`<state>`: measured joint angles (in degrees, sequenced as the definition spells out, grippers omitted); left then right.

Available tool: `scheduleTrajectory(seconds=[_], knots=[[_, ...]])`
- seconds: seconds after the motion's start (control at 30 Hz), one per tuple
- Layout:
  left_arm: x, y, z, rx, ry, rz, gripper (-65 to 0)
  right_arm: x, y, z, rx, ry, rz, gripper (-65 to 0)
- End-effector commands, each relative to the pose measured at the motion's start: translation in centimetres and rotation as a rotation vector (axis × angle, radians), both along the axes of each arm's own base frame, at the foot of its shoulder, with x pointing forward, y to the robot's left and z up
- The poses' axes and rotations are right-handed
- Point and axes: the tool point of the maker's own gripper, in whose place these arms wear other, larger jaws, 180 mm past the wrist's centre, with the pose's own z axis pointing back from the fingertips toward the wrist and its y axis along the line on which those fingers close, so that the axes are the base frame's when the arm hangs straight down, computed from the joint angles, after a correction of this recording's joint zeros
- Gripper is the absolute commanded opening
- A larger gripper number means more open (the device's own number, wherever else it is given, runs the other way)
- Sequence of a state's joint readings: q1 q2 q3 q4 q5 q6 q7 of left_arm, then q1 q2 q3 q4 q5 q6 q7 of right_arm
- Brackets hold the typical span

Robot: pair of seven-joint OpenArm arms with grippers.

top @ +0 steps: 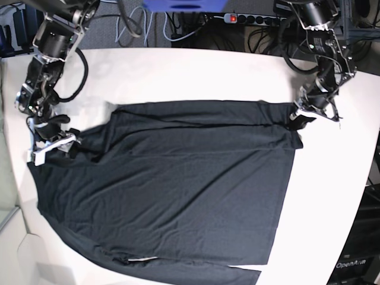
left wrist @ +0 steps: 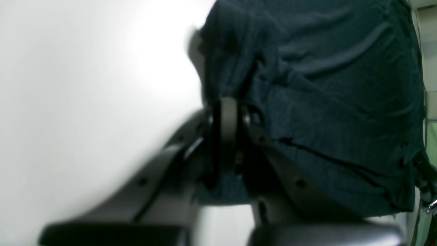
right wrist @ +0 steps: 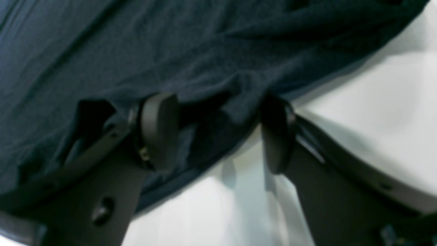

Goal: Fold the T-shirt properly
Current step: 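Drag the held hem corners outward, stretching the shirt flat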

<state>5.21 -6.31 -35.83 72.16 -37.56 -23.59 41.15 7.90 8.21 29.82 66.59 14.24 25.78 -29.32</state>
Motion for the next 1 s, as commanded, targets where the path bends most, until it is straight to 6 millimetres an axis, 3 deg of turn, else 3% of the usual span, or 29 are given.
scheduleTrajectory(seconds=[0.0,0.3,0.57,0.63,0.97], knots=[[0.3,0.3,0.5,0.019,-0.007,-0.007,-65.0,0.5,-0.2,0.8,-0.005,-0.014,0.009,-26.7],[0.3,0.3,0.5,0.024,-0.006,-0.009,-65.0,0.5,-0.2,0.8,-0.003,-0.015,0.005,-29.6],[0.3,0.6,0.6,0.031,-0.004,-0.009,-65.0,0.7,-0.3,0.9,-0.003,-0.020,0.003,-56.6],[0.2,0.6,0.5,0.031,-0.001,-0.012,-65.0,0.6,-0.2,0.8,-0.006,-0.016,0.007,-60.2],[-0.3,1.4,0.3,0.047,0.031,-0.029,-65.0,0.4,-1.5,1.2,-0.034,-0.013,0.001,-62.3]])
